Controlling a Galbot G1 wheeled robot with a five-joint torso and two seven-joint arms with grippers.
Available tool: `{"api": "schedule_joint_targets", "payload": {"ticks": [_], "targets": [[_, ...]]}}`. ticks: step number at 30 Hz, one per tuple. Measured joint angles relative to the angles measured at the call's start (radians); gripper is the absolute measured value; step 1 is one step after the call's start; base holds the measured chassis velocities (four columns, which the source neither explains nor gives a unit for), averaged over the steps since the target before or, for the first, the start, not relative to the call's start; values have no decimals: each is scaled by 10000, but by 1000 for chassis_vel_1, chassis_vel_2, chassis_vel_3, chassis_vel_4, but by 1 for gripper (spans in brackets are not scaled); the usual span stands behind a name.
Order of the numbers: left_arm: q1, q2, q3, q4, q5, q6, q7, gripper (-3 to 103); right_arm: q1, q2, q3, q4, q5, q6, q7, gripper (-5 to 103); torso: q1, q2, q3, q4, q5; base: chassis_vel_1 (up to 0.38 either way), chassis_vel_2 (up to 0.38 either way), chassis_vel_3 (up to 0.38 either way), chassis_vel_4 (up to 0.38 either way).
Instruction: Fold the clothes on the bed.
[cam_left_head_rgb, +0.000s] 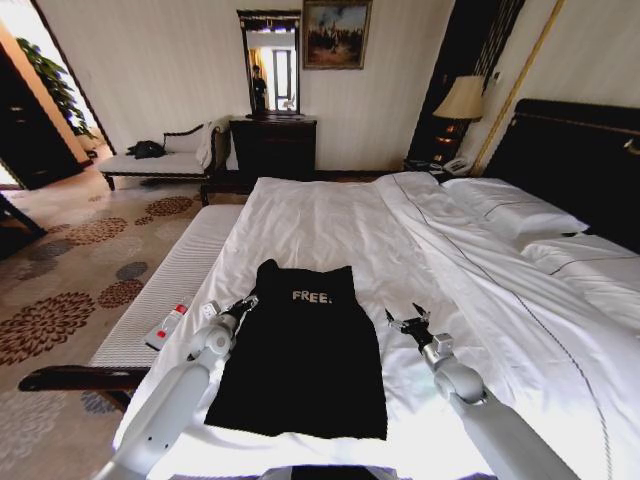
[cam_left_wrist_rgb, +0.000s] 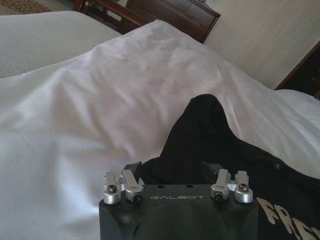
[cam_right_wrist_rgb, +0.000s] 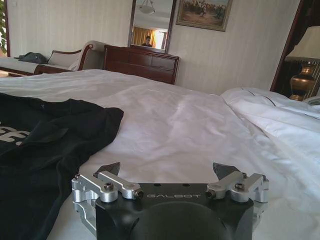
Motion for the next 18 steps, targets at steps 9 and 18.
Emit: {"api": "schedule_joint_targets", "payload": {"ticks": [9,18], "targets": [[-54,-44,100,229,121,24,44,39,105,-33,-6,-29,128,-46,-3,100,0,0,0,0,-1,0,0,0,0],[-129,24,71,361,55,67,74,19,130,-133,19,9,250,-71,3,100,0,1,0,-1,-1,0,0,0,0]]}}
